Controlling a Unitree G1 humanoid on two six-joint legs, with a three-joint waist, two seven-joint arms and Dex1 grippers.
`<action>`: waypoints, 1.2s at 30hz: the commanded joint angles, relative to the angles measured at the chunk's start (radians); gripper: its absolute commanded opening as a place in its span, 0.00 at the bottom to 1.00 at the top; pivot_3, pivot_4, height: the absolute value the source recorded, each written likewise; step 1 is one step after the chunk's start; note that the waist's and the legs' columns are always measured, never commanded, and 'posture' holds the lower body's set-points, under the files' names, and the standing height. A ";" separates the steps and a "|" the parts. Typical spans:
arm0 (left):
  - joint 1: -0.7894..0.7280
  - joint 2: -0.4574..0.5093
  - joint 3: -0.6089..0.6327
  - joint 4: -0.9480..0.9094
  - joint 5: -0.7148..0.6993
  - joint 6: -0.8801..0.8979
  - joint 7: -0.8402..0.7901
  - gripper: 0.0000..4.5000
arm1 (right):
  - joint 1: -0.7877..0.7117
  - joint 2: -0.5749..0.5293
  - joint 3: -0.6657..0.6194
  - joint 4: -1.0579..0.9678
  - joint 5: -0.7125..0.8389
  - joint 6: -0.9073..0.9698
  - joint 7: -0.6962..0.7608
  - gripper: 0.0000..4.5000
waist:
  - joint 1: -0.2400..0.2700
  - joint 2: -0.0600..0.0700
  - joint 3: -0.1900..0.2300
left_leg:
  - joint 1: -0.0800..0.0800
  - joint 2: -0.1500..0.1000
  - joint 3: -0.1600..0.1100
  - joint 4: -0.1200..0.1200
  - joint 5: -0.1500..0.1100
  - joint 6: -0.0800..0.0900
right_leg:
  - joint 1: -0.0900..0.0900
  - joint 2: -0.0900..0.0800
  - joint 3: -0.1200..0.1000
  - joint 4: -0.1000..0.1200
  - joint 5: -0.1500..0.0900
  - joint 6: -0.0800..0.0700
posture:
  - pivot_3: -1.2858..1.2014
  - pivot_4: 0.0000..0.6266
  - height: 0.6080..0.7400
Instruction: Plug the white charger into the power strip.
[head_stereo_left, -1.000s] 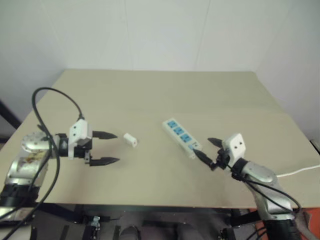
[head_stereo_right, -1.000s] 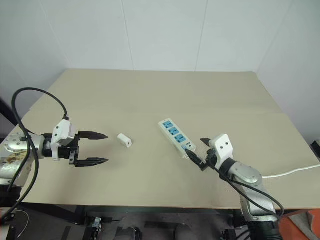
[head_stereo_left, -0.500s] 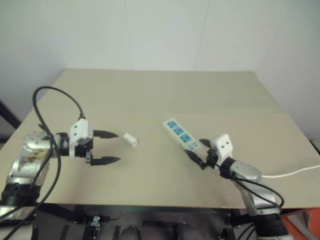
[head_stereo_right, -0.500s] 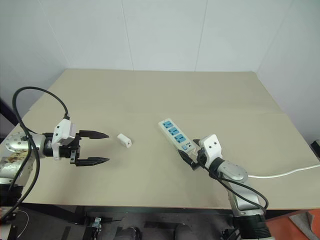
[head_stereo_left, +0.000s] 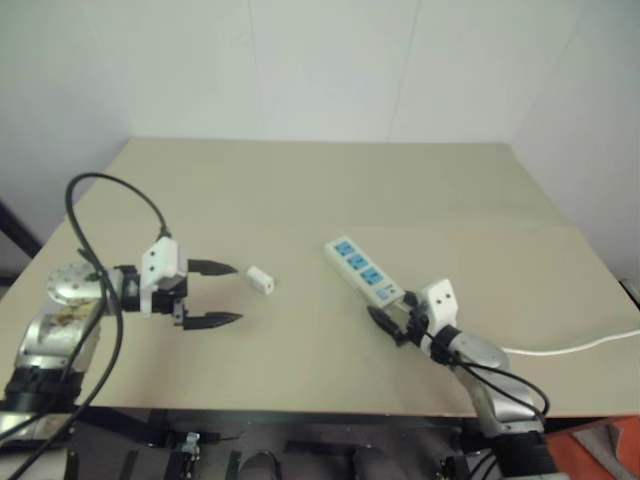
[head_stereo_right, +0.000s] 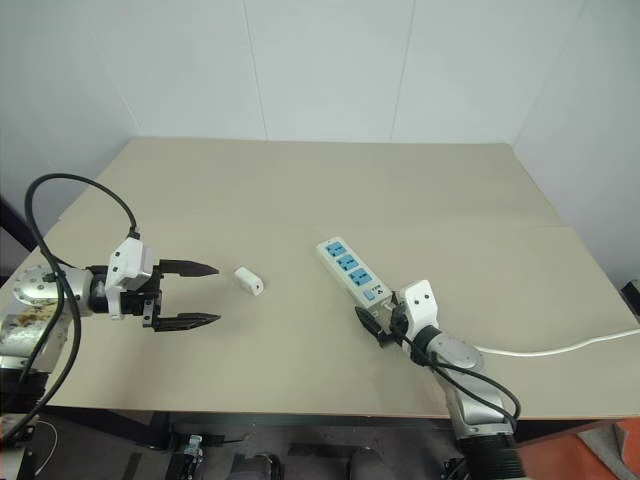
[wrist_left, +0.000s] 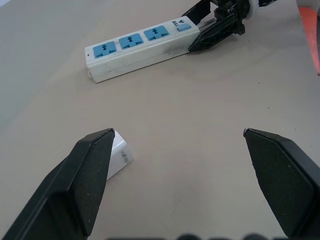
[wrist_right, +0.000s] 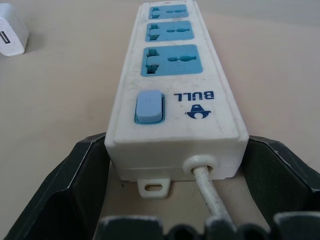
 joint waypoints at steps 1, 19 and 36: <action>-0.011 -0.007 -0.001 -0.016 0.007 -0.024 0.010 1.00 | -0.003 0.026 0.003 0.022 0.007 -0.026 -0.012 0.98 | -0.001 -0.001 -0.001 | 0.000 0.000 0.000 0.000 0.000 0.000 | 0.000 0.000 0.000 0.000 0.000 0.000 | 0.52 0.24 1.00; -0.051 -0.021 -0.039 -0.037 0.023 0.000 0.010 1.00 | -0.046 0.066 0.028 0.086 -0.003 -0.074 0.003 0.76 | -0.009 -0.003 -0.002 | 0.002 0.002 0.000 0.000 0.000 0.000 | 0.000 0.002 0.000 0.001 0.000 -0.001 | 0.52 0.24 1.00; -0.909 -0.199 -0.568 0.638 0.538 -0.243 -0.228 1.00 | -0.074 0.050 0.051 0.132 -0.038 -0.077 0.005 0.76 | -0.009 -0.004 -0.003 | 0.001 0.000 0.000 0.000 0.000 0.000 | 0.001 0.003 0.001 0.000 0.000 0.000 | 0.52 0.24 1.00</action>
